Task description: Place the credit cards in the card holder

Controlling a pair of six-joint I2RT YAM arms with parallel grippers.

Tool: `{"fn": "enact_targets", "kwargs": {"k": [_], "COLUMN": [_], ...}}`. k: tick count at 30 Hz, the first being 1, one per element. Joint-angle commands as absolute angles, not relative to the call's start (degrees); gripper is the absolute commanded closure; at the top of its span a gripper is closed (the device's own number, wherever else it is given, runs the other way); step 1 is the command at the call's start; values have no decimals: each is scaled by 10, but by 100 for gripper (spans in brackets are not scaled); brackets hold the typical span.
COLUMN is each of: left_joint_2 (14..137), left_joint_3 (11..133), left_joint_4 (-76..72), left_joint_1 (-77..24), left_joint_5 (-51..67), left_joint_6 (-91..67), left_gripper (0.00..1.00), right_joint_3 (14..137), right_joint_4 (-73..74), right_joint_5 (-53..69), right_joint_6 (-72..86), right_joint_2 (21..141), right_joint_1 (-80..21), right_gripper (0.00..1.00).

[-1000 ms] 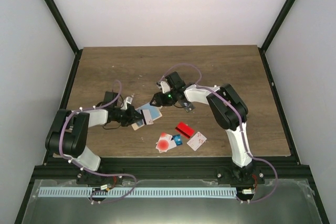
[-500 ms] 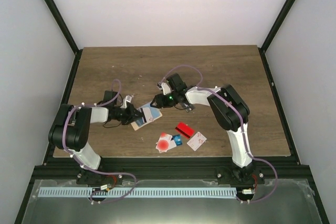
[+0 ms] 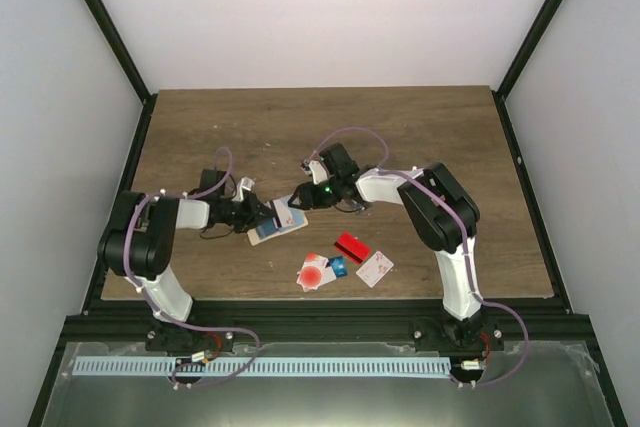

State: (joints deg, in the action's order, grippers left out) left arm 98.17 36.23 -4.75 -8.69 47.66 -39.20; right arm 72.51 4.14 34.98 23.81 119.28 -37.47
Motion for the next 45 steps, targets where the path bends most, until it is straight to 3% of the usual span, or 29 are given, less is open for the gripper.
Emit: {"fn": "enact_targets", "kwargs": {"k": [1,18,24,39,41,45], "left_joint_2": [1003,1036,990,852,843,857], "left_joint_3": [377,402,398,393,393,402], "left_joint_4": [-50,-47,13,139,141,142], "left_joint_1": [-98,-114,-123,-152,-156,-166], "left_joint_5": [447,428,402,321,308,276], "left_joint_6": [-397,-403,-363,-328,-325,-316], "left_gripper": [96,95,70,34,37,72], "right_joint_3": [707,707,714,740,740,742], "right_joint_4": [82,86,98,129,123,105], "right_joint_5": [377,376,361,342,348,363], "right_joint_6": [241,231,228,224,230,244], "right_joint_2": [1184,1178,1159,1111,1109,1120], "right_joint_1": [-390,-390,-389,-384,-384,-385], "right_gripper": [48,48,48,47,47,47]}}
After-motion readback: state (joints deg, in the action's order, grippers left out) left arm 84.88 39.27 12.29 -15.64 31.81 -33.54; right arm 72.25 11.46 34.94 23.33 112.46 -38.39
